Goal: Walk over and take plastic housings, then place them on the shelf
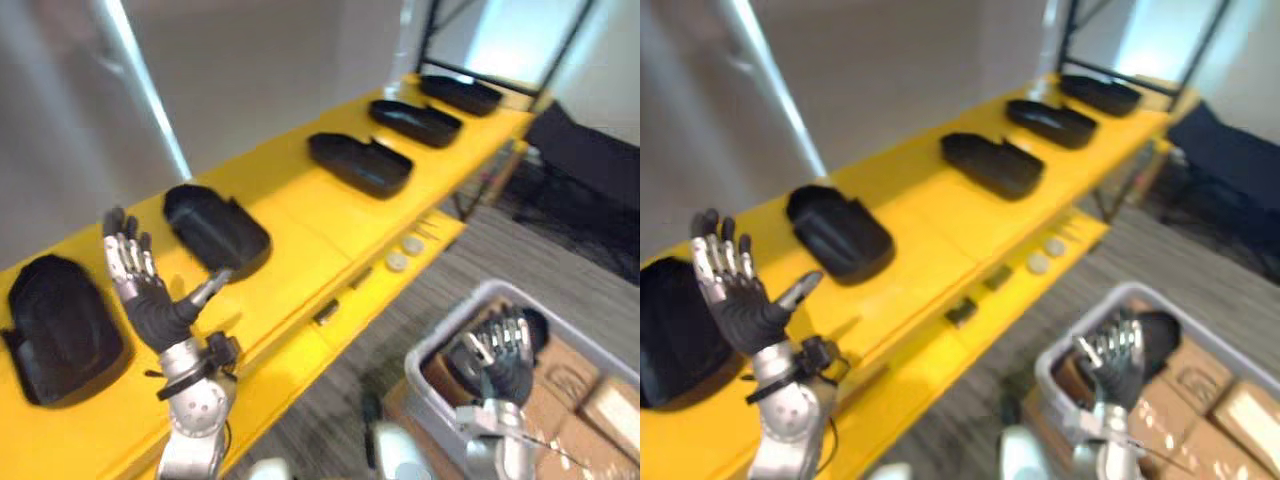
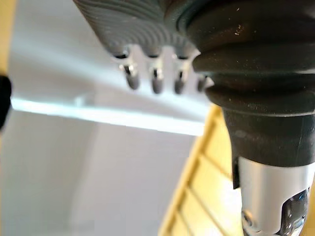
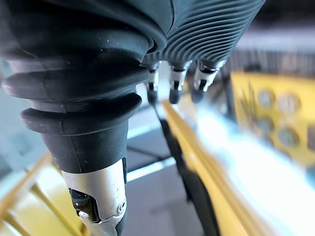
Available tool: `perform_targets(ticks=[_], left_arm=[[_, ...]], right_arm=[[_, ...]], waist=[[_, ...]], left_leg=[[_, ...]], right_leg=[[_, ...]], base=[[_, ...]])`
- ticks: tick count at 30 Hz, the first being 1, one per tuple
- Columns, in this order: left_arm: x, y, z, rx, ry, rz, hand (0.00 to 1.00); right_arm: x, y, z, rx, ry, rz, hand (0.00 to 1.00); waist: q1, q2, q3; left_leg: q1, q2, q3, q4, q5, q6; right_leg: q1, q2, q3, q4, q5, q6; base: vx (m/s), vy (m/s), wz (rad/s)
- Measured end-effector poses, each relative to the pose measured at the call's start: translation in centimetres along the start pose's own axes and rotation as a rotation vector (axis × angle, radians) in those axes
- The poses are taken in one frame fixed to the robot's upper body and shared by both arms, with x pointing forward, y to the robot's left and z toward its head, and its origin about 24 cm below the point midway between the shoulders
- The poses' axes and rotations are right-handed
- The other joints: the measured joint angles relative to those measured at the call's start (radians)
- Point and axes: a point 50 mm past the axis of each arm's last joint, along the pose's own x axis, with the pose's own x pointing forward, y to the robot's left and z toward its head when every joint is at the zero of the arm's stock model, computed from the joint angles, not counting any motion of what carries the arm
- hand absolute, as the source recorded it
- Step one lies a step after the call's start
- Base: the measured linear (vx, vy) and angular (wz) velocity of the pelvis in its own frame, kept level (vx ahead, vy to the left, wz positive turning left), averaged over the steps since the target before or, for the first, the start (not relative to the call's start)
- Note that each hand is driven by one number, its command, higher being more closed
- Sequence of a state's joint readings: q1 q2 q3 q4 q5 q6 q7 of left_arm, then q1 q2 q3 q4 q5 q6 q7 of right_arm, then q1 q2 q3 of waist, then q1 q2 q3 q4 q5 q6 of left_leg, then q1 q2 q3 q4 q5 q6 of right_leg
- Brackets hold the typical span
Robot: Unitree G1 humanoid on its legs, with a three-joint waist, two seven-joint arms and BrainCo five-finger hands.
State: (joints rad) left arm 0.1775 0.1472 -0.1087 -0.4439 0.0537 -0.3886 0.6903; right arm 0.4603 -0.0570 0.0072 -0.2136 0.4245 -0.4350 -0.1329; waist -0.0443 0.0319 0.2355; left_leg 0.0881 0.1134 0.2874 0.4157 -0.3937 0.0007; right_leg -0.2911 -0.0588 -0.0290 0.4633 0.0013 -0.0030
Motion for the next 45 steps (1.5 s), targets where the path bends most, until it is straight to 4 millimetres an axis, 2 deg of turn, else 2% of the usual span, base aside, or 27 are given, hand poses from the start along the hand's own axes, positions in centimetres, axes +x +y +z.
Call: perform_targets(ticks=[2,3,4,7,9,10,11,12,14,15,16,17,19,22,26,31,34,35,38,39,40,42,45], left_arm=[[-0.1,-0.1,-0.4,0.0,0.021,-0.003,0.0],[-0.2,0.0,-1.0,0.019,0.043,-0.003,0.0],[-0.3,0.1,-1.8,0.045,0.079,0.005,0.0],[-0.5,-0.1,-2.7,0.053,0.121,0.019,0.0],[0.0,-0.1,-2.5,0.058,0.097,0.013,0.0],[0.1,-0.1,-2.5,0.059,0.092,0.013,0.0],[0.4,-0.1,-2.6,0.063,0.088,0.007,0.0],[0.3,0.0,-2.7,0.071,0.095,-0.003,0.0],[0.0,0.4,-2.9,0.086,0.111,0.002,0.0],[-0.1,0.8,-2.9,0.097,0.117,0.016,0.0],[-0.1,0.9,-2.9,0.098,0.116,0.018,0.0],[-0.1,1.0,-3.0,0.095,0.119,0.035,0.0],[-0.4,0.4,-3.0,0.06,0.135,0.049,0.0],[-0.5,0.0,-3.0,0.003,0.164,0.069,0.0],[-0.7,-0.3,-3.0,-0.004,0.17,0.06,0.0],[-0.7,-0.2,-3.4,0.028,0.191,0.024,0.0],[-1.6,-0.8,-5.1,0.073,0.293,-0.105,0.0],[-2.5,-1.1,-5.8,0.085,0.346,-0.178,0.0],[-4.8,-1.6,-7.3,0.107,0.487,-0.351,0.0],[-6.1,-2.1,-8.3,0.119,0.559,-0.443,0.0],[-6.6,-2.3,-8.6,0.126,0.586,-0.477,0.0],[-8.6,-2.8,-9.9,0.147,0.691,-0.578,0.0],[-9.9,-3.1,-11.1,0.175,0.765,-0.646,0.0]], right_arm=[[0.0,0.2,0.0,-0.032,-0.004,0.006,0.0],[0.0,0.3,0.0,-0.05,-0.006,-0.002,0.0],[0.2,0.3,0.1,-0.072,-0.017,-0.012,0.0],[0.3,0.0,0.1,-0.086,-0.012,-0.054,0.0],[0.6,0.0,0.1,-0.082,-0.013,-0.074,0.0],[0.7,0.0,0.1,-0.079,-0.015,-0.079,0.0],[0.7,-0.1,0.1,-0.08,-0.016,-0.088,0.0],[0.5,-0.7,-0.2,-0.096,0.004,-0.108,0.0],[0.3,-1.2,-0.6,-0.106,0.03,-0.122,0.0],[0.3,-1.1,-0.7,-0.101,0.036,-0.111,0.0],[0.3,-1.0,-0.8,-0.096,0.038,-0.104,0.0],[0.3,-1.0,-0.9,-0.096,0.047,-0.086,0.0],[0.6,-1.0,-1.3,-0.115,0.076,-0.067,0.0],[1.7,-0.6,-1.6,-0.168,0.073,-0.043,0.0],[2.5,-0.6,-1.1,-0.21,0.046,-0.056,0.0],[3.1,-2.6,-1.7,-0.196,0.096,-0.164,0.0],[3.5,-3.3,-2.9,-0.21,0.165,-0.207,0.0],[3.8,-3.5,-3.4,-0.214,0.188,-0.23,0.0],[5.9,-3.6,-3.7,-0.227,0.185,-0.286,0.0],[7.9,-3.9,-3.5,-0.259,0.172,-0.308,0.0],[8.7,-4.0,-3.3,-0.272,0.168,-0.317,0.0],[11.9,-4.4,-2.1,-0.294,0.135,-0.354,0.0],[15.6,-4.1,-0.4,-0.309,0.113,-0.361,0.0]], waist=[[-0.007,-0.002,-0.009],[-0.009,-0.016,-0.023],[-0.013,-0.024,-0.025],[-0.027,-0.007,-0.034],[-0.025,-0.008,-0.034],[-0.019,0.003,-0.033],[-0.035,-0.01,-0.03],[-0.038,-0.017,-0.032],[-0.033,-0.03,-0.039],[-0.031,-0.034,-0.041],[-0.031,-0.046,-0.044],[-0.03,-0.03,-0.034],[-0.034,0.003,-0.034],[-0.032,0.014,-0.03],[-0.028,0.017,-0.027],[-0.024,0.011,-0.01],[-0.027,0.011,0.028],[-0.024,0.007,0.031],[-0.016,-0.002,0.042],[0.004,0.0,0.07],[0.009,0.003,0.081],[0.016,0.016,0.098],[0.039,0.024,0.134]], left_leg=[[0.022,0.0,0.032,-0.063,0.038,-0.012],[0.014,-0.006,0.05,-0.078,0.055,-0.023],[0.013,-0.02,0.05,-0.102,0.071,-0.027],[0.023,-0.023,0.035,-0.166,0.102,-0.025],[0.032,-0.005,0.07,-0.203,0.111,-0.025],[0.027,0.016,0.095,-0.207,0.115,-0.023],[0.031,0.021,0.119,-0.21,0.129,-0.037],[0.041,0.017,0.142,-0.216,0.136,-0.043],[0.052,0.021,0.179,-0.212,0.139,-0.049],[0.05,0.029,0.196,-0.204,0.145,-0.06],[0.048,0.037,0.197,-0.203,0.15,-0.068],[0.046,0.06,0.195,-0.205,0.159,-0.084],[0.027,0.107,0.184,-0.2,0.173,-0.105],[0.018,0.14,0.177,-0.197,0.193,-0.104],[0.02,0.134,0.147,-0.198,0.202,-0.097],[0.014,0.088,0.129,-0.219,0.201,-0.096],[0.004,0.055,0.082,-0.239,0.199,-0.093],[-0.012,0.046,0.072,-0.236,0.198,-0.092],[-0.055,0.022,0.046,-0.223,0.198,-0.091],[-0.058,0.008,0.037,-0.217,0.197,-0.089],[-0.063,0.003,0.026,-0.211,0.195,-0.086],[-0.115,-0.019,-0.014,-0.178,0.19,-0.075],[-0.151,-0.037,-0.056,-0.142,0.184,-0.064]], right_leg=[[0.052,-0.041,-0.034,0.083,-0.068,0.006],[0.083,-0.065,-0.057,0.054,-0.096,0.023],[0.08,-0.059,-0.077,0.02,-0.087,0.033],[0.067,-0.019,-0.077,-0.036,-0.037,0.04],[0.081,0.034,-0.065,-0.172,0.059,0.084],[0.096,0.042,-0.054,-0.225,0.07,0.082],[0.091,0.014,-0.079,-0.139,-0.013,-0.005],[0.096,-0.041,-0.117,-0.046,-0.088,0.004],[0.137,-0.111,-0.14,-0.054,-0.108,0.03],[0.159,-0.126,-0.148,-0.106,-0.093,0.071],[0.173,-0.117,-0.16,-0.137,-0.089,0.104],[0.198,-0.085,-0.18,-0.197,-0.08,0.1],[0.223,-0.023,-0.192,-0.28,-0.038,0.069],[0.227,0.027,-0.174,-0.336,-0.002,0.039],[0.243,0.044,-0.136,-0.412,0.052,0.038],[0.262,0.027,-0.11,-0.543,0.126,0.052],[0.256,-0.002,-0.132,-0.553,0.14,0.057],[0.243,-0.014,-0.148,-0.553,0.143,0.059],[0.221,-0.044,-0.169,-0.553,0.168,0.065],[0.222,-0.059,-0.17,-0.552,0.183,0.079],[0.222,-0.064,-0.172,-0.551,0.186,0.082],[0.208,-0.091,-0.197,-0.544,0.207,0.096],[0.206,-0.112,-0.218,-0.543,0.22,0.103]], base=[[0.03,-0.025,-0.62],[0.06,-0.09,-0.62],[0.03,-0.082,-0.55],[-0.02,-0.082,-0.64],[-0.12,-0.058,-1.15],[-0.13,-0.073,-0.81],[-0.1,-0.099,-0.62],[-0.05,-0.11,-0.52],[0.0,-0.115,-0.6],[-0.01,-0.152,-0.52],[-0.01,-0.218,-0.4],[0.0,-0.254,-0.23],[0.0,-0.248,-0.16],[-0.02,-0.148,-0.27],[-0.04,-0.033,-0.35],[-0.1,0.055,-0.2],[-0.12,0.094,0.1],[-0.1,0.075,0.2],[-0.07,0.085,0.2],[-0.06,0.097,0.13],[-0.05,0.102,0.21],[-0.05,0.109,0.41],[-0.07,0.098,0.32]])
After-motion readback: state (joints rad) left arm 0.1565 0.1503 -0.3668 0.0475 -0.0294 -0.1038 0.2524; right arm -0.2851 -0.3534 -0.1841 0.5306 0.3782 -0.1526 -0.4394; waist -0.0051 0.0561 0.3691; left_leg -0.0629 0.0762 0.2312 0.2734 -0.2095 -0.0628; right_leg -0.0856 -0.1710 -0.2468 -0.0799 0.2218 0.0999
